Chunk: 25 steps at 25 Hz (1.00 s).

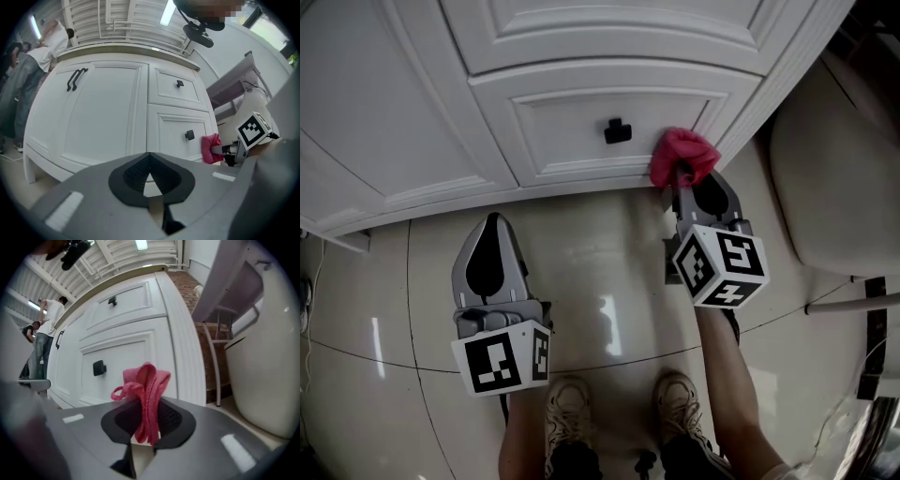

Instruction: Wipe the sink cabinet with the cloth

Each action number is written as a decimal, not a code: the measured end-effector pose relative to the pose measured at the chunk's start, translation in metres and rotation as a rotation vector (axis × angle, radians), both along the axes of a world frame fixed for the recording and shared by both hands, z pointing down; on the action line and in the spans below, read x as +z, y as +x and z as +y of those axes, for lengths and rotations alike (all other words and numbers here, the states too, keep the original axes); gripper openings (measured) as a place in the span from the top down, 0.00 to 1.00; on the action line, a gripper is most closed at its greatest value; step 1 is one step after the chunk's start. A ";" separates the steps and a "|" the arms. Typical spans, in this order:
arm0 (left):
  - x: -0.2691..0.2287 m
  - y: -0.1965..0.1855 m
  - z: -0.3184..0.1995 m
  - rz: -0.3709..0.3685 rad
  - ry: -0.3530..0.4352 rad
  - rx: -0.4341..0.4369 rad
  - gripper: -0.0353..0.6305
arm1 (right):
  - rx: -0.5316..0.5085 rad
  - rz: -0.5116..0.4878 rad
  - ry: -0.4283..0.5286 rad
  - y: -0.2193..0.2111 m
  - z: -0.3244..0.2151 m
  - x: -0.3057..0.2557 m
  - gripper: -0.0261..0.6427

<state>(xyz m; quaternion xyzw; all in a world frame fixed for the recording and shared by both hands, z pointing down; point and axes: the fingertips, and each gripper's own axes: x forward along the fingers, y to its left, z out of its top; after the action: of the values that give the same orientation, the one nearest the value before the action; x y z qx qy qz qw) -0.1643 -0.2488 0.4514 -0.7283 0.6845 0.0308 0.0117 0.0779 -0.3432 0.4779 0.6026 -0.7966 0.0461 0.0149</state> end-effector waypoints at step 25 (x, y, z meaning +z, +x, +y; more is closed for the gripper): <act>-0.263 0.127 0.102 -0.120 0.092 0.299 0.92 | -0.052 -0.234 0.072 -0.001 0.192 -0.265 0.87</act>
<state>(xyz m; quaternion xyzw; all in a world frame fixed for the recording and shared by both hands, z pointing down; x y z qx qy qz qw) -0.0368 -0.1467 0.1880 -0.8212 0.5644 0.0198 0.0812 0.0767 -0.1515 0.2125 0.5725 -0.8093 0.0871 -0.0984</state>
